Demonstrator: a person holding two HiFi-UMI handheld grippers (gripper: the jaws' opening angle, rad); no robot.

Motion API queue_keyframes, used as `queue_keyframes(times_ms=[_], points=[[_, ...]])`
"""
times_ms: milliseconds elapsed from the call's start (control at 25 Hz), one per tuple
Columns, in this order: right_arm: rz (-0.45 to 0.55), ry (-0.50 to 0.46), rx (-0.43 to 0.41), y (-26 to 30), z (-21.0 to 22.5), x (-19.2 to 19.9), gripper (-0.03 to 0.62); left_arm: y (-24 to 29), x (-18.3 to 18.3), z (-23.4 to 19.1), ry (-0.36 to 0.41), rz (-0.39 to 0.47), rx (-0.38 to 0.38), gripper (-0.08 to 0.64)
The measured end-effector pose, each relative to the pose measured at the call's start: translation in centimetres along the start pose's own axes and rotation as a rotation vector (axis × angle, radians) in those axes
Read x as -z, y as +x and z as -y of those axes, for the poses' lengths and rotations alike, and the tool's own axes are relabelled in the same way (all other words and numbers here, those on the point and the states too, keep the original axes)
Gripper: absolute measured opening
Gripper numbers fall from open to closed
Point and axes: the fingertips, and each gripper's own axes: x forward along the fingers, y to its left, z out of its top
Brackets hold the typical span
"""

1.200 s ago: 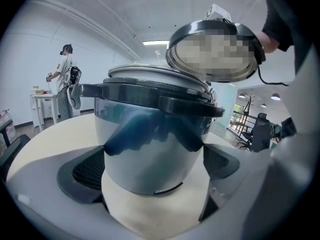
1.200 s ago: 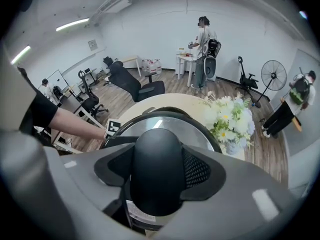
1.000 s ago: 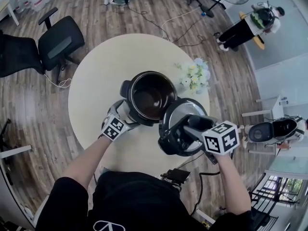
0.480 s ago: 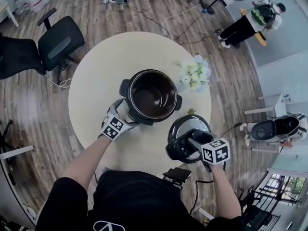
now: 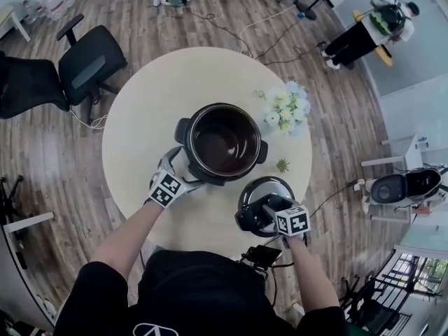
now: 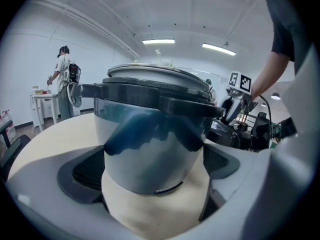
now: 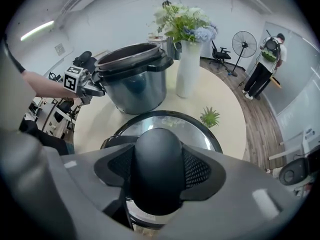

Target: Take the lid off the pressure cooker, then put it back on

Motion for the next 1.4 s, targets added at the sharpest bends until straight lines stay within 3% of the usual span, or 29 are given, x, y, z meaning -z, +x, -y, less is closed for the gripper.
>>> queue_keyframes(times_ms=[600,920,1400], points=[[-0.03,0.013,0.035,7.4,0.3,1.4,0.287,-0.1,0.0,-0.1,0.003,0.014,0.0,0.591],[0.013,0.039,0.012,7.8,0.1,1.5,0.308,-0.1,-0.1,-0.1,0.001,0.011,0.001,0.591],[-0.037,0.061,0.03,8.2,0.6,2.2,0.314,0.0,0.0,-0.1,0.002,0.01,0.0,0.591]])
